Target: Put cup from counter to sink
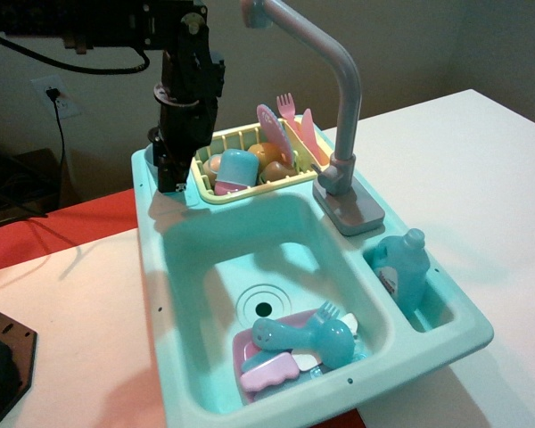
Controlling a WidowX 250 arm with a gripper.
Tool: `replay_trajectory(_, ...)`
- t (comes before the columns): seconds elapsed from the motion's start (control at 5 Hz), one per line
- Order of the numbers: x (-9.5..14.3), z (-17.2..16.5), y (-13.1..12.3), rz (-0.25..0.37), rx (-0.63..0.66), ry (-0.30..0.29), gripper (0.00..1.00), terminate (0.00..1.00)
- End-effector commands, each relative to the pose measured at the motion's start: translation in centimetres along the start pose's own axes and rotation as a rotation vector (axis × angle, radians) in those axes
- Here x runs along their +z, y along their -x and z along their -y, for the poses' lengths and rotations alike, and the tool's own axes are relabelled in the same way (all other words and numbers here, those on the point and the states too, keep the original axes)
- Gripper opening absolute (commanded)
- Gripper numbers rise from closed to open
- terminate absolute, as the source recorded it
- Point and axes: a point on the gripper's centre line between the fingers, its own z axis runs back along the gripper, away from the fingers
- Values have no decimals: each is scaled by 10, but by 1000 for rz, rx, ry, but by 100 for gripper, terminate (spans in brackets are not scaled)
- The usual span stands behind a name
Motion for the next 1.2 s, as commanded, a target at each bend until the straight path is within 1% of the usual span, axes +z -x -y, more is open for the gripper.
replay_trajectory(0.0,17,-6,7,74,27,-7,0,0)
replay_trajectory(0.2,31,-14,5,99,44,-37,0,0)
replay_trajectory(0.4,73,-32,3,178,89,-46,0,0)
replay_trajectory(0.6,91,-22,-6,214,79,-26,0,0)
replay_trajectory(0.8,86,14,-19,199,7,5,0,0)
replay_trajectory(1.0,78,58,-27,187,-87,19,0,0)
